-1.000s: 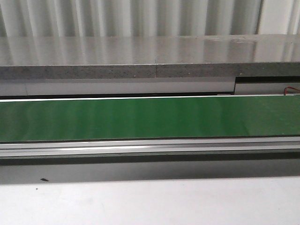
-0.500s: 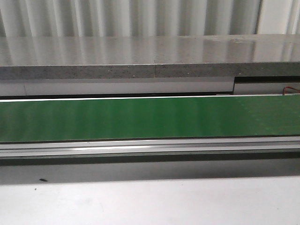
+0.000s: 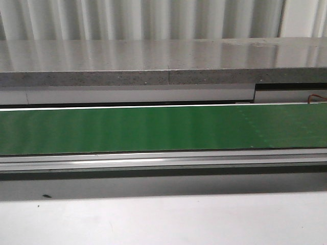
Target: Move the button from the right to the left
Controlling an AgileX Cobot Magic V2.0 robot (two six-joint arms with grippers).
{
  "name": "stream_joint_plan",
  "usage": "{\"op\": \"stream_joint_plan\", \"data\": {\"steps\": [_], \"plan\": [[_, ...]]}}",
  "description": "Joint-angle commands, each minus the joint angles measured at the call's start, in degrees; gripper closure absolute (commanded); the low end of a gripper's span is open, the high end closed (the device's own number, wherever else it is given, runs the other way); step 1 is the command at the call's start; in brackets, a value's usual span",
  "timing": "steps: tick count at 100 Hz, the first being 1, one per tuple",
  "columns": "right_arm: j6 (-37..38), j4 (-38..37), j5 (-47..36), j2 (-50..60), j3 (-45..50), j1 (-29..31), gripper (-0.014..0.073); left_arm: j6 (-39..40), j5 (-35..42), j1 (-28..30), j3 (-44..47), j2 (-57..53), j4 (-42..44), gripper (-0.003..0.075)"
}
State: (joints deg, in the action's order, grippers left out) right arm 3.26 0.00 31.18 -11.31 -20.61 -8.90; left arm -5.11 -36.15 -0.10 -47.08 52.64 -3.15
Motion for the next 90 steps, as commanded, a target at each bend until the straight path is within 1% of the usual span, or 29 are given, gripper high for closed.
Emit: {"op": "stream_joint_plan", "data": {"steps": [1, 28, 40, 55, 66, 90], "plan": [[-0.7, -0.7, -4.7, -0.5, -1.5, 0.0, 0.0662, 0.5, 6.3, -1.2, 2.3, -4.8, -1.5, 0.0741], [-0.7, -0.7, -4.7, -0.5, -1.5, 0.0, 0.0662, 0.5, 9.5, -2.3, 13.3, -18.3, -3.5, 0.0741], [-0.7, -0.7, -4.7, -0.5, -1.5, 0.0, 0.0662, 0.3, 9.7, -2.3, 16.6, -24.0, -3.5, 0.0741], [-0.7, -0.7, -4.7, -0.5, -1.5, 0.0, 0.0662, 0.3, 12.3, -2.3, 20.7, -31.6, -2.4, 0.0741], [-0.7, -0.7, -4.7, -0.5, -1.5, 0.0, 0.0662, 0.3, 10.2, -2.3, 23.2, -36.7, -3.0, 0.0741], [-0.7, -0.7, -4.7, -0.5, -1.5, 0.0, 0.0662, 0.3, 12.3, -2.3, 28.2, -46.7, -2.9, 0.0741]]}}
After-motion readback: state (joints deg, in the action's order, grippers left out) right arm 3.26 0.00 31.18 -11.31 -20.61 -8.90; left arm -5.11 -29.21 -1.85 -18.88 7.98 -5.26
